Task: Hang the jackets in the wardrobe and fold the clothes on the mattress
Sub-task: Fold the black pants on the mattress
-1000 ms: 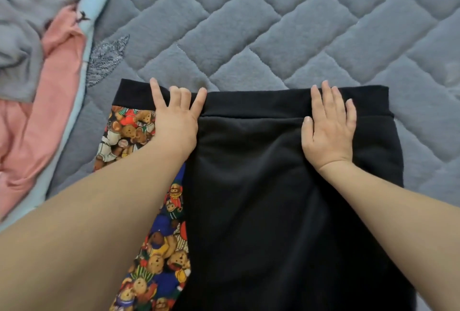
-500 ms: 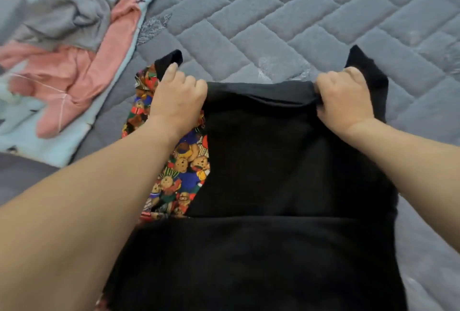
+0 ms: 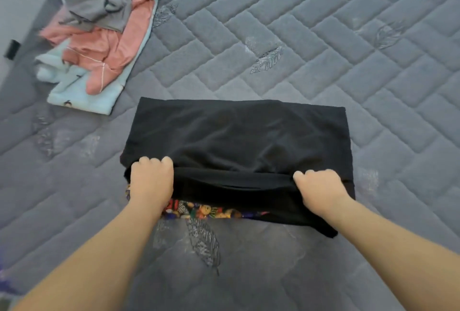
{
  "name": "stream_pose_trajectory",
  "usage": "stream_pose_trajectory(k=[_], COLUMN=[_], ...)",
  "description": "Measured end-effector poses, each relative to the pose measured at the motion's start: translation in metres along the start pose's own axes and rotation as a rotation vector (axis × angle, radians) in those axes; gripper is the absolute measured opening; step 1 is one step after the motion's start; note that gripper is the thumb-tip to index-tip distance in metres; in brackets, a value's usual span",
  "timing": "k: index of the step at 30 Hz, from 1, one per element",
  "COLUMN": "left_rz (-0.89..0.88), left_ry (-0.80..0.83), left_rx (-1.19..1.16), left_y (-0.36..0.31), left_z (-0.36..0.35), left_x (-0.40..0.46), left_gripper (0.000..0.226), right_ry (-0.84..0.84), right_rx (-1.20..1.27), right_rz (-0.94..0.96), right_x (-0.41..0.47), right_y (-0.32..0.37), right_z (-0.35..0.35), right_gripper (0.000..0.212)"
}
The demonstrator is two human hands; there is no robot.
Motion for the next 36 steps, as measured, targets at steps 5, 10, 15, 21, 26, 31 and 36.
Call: stream_pose_trajectory(k=[5,10,15,21,26,31,36], left_rz=[0.034,0.027,0.141,0.763,0.753,0.612,0.567], left_ry=[0.471,0.247,-0.033,0.575,0.414,0.198,0.342], left_rx=[-0.134,-0.334,-0.516,-1.065,-1.208,-1.482,-1.555], left_y=[0.002,0.003,0.019,0.055,0.11,0.139,0.127], left_z=[-0.054,-0.051,-0.05,-0.063,-0.042,-0.019,-0.028], left_x=[-0.05,-0.054,-0.042,-0.018,0.027,0.101,0.131], left_gripper=[0.03,0.013,0.023,0.028,0.031,0.045,0.048], right_ry=[0.373,0.464,-0.042,-0.092,-0.171,-0.217,-0.063], right_rx=[-0.005,-0.046,0.16,0.201,0.285,0.335,0.129], right_rz=[-0.077,-0.02,0.032,0.095,0.147,0.131,-0.054], right_x=[-0.029,-0.028,-0.011,0.021,0.043,0.074,0.102], right_y=[0.043,0.069,0.094,0.152,0.208,0.288,0.331], right_z=[-0.039,-0.031,0.01,0.038,0.08,0.12,0.127], right_gripper=[0.03,0.039,0.045,0.045,0.048,0.069,0.039])
Point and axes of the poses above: each hand's wrist, its own x-axis towards the middle knuckle, its own z-axis out of the back of the hand, y = z × x, the point moved 3 cm from there along x, towards the middle knuckle, and after that the axes turned 13 degrees about -x, right-handed, at the moved point
